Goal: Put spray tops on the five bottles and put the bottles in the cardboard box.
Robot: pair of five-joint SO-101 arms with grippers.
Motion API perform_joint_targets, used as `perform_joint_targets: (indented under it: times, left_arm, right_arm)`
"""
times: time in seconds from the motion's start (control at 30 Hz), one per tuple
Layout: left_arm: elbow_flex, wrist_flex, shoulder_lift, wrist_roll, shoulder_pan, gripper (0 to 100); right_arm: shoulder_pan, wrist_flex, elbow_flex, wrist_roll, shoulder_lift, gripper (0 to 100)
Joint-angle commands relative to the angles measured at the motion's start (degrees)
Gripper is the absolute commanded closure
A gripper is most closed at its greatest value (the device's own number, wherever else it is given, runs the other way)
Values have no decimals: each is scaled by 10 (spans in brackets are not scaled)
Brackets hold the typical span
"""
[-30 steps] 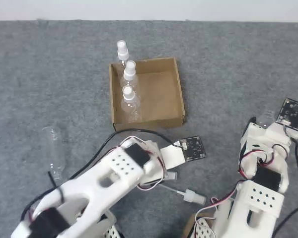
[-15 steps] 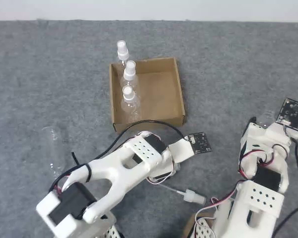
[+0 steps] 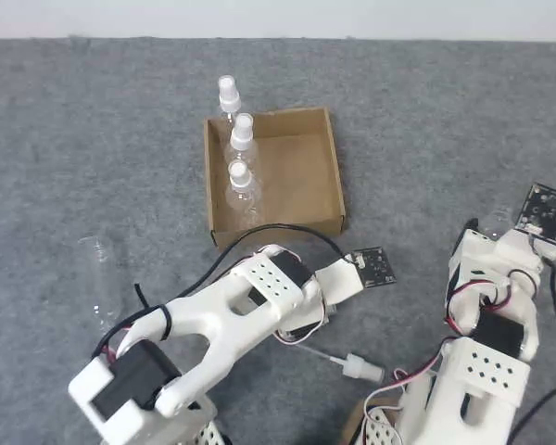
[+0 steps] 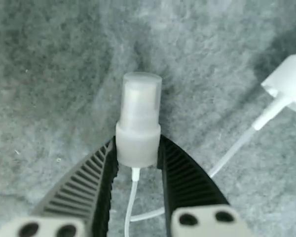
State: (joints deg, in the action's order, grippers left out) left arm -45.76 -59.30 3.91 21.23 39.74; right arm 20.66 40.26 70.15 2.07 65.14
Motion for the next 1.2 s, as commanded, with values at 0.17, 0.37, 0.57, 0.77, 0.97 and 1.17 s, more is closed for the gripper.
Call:
perform_joint_targets:
  times: [0.17, 0.37, 0.57, 0.77, 0.97, 1.17]
  left_arm:
    - [-1, -18, 90, -9, -2, 978]
    - [-50, -18, 194, -10, -2, 978]
    - [-80, -18, 265, -21, -2, 978]
    - [-84, -21, 320, -103, -2, 978]
    - [-94, -21, 389, -116, -2, 978]
    - [-101, -20, 481, -247, -41, 978]
  right_arm:
    - [6, -14, -8, 4, 21, 935]
    - [6, -14, -8, 4, 21, 935]
    - [5, -13, -8, 4, 21, 939]
    - [3, -13, -11, 5, 21, 939]
    - [-35, -10, -12, 5, 21, 940]
    - [-46, -10, -12, 5, 21, 940]
